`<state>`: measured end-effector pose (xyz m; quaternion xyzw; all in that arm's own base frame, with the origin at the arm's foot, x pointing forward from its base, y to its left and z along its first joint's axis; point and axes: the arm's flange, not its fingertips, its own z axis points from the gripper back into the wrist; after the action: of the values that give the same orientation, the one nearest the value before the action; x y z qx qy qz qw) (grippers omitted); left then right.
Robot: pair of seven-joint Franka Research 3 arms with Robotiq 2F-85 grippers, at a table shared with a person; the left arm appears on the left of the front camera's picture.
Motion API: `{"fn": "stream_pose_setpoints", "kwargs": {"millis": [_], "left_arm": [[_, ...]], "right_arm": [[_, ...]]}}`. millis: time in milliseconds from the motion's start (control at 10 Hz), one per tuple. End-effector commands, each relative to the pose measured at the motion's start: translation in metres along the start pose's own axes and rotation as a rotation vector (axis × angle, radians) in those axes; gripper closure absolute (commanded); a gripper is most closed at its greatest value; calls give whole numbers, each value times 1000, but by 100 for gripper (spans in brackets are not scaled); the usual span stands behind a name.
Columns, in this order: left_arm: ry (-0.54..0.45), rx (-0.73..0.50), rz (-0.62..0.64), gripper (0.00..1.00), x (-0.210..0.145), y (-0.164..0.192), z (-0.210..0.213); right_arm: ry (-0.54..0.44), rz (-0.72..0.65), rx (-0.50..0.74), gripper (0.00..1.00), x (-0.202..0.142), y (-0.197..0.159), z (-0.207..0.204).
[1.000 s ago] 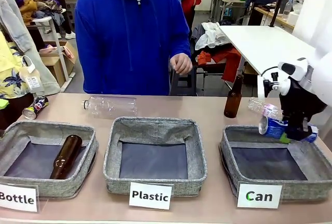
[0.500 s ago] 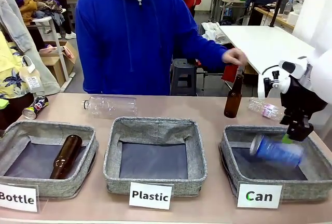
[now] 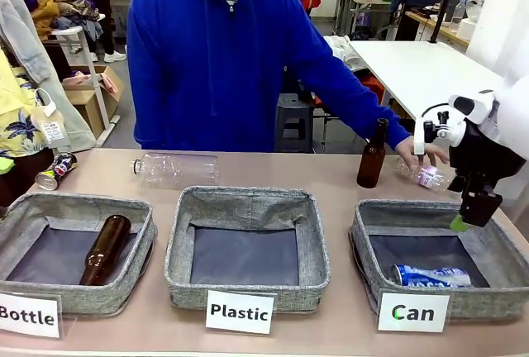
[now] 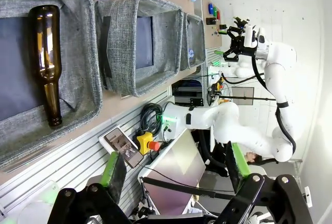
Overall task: Sort the can waste into the basket.
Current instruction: Pick up the can waste from the table and place it in the right Fabric basket.
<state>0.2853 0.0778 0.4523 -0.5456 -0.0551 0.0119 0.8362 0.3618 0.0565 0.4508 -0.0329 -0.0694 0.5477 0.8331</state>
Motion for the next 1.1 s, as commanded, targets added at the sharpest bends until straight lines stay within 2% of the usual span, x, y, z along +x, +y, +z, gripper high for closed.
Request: {"fn": "stream_pose_setpoints", "kwargs": {"millis": [0,100,200,300,400,500,600,700,1000], "left_arm": [[2,5,11,0,-4,1,0],[2,5,11,0,-4,1,0],[2,5,11,0,-4,1,0],[2,5,11,0,-4,1,0],[2,5,11,0,-4,1,0],[2,5,11,0,-4,1,0],[2,5,11,0,-4,1,0],[2,5,11,0,-4,1,0],[2,5,11,0,-4,1,0]], "right_arm": [[-113,-115,76,0,3,-9,-2],[-244,-294,205,0,2,-12,-1],[-497,-424,203,0,-1,-25,2],[-736,-671,296,0,-11,-39,7],[-833,-869,346,0,-19,-45,6],[-1024,-947,505,0,-25,-45,9],[-1149,-1051,580,0,-33,-47,9],[-1185,-1127,595,0,-37,-49,5],[-1207,-1126,647,0,-41,-59,-2]]}}
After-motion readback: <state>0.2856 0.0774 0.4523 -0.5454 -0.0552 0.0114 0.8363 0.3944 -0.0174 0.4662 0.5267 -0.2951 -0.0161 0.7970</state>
